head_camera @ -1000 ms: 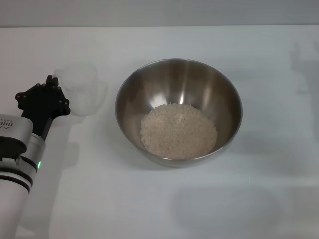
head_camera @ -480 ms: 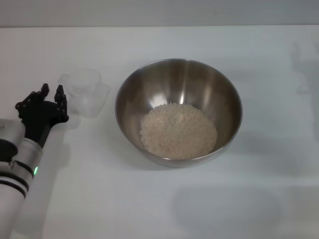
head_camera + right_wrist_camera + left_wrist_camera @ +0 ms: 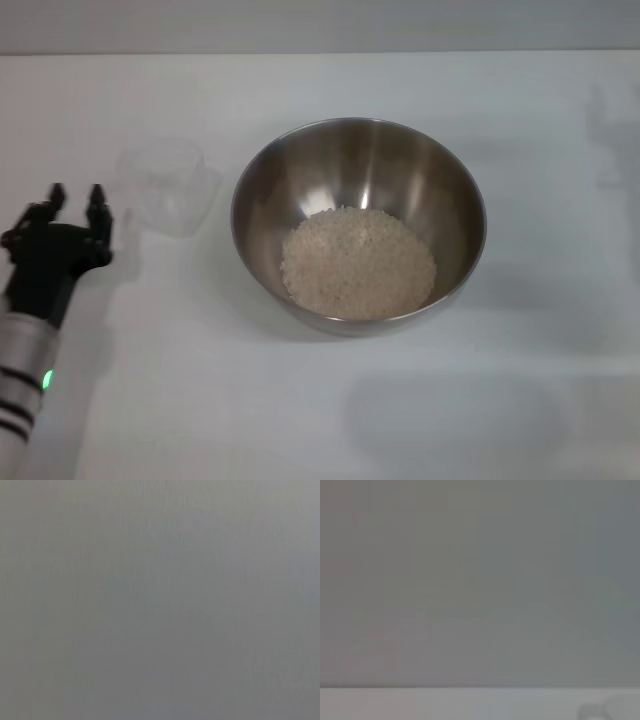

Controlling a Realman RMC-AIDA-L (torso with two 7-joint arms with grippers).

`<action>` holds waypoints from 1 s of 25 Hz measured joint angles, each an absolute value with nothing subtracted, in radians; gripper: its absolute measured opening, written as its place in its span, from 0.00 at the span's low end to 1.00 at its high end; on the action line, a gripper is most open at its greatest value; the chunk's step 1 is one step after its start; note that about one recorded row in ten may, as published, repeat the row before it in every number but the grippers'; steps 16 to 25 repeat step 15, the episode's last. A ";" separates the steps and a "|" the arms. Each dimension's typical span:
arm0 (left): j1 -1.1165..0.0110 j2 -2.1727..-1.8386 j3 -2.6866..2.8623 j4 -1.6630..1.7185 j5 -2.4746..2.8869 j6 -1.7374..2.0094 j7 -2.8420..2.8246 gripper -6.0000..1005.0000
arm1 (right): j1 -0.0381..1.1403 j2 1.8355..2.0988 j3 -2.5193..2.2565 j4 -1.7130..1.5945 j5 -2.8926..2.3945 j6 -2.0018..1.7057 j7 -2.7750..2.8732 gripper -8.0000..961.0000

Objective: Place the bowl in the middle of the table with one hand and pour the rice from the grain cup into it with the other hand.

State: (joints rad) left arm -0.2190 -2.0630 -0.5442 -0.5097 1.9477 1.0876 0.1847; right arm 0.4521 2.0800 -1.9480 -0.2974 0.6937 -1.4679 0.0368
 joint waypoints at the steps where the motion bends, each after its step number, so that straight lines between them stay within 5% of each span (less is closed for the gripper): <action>1: -0.204 -2.064 -0.545 -0.509 1.950 1.119 0.161 0.36 | 0.452 2.080 -1.948 -0.297 0.694 -1.468 0.037 0.54; 12: -0.189 -2.071 -0.517 -0.376 1.951 1.503 -0.066 0.67 | 0.432 2.086 -1.991 -0.261 0.688 -1.467 0.045 0.54; 25: -0.200 -2.069 -0.521 -0.367 1.951 1.508 -0.067 0.67 | 0.429 2.086 -2.013 -0.223 0.688 -1.466 0.093 0.54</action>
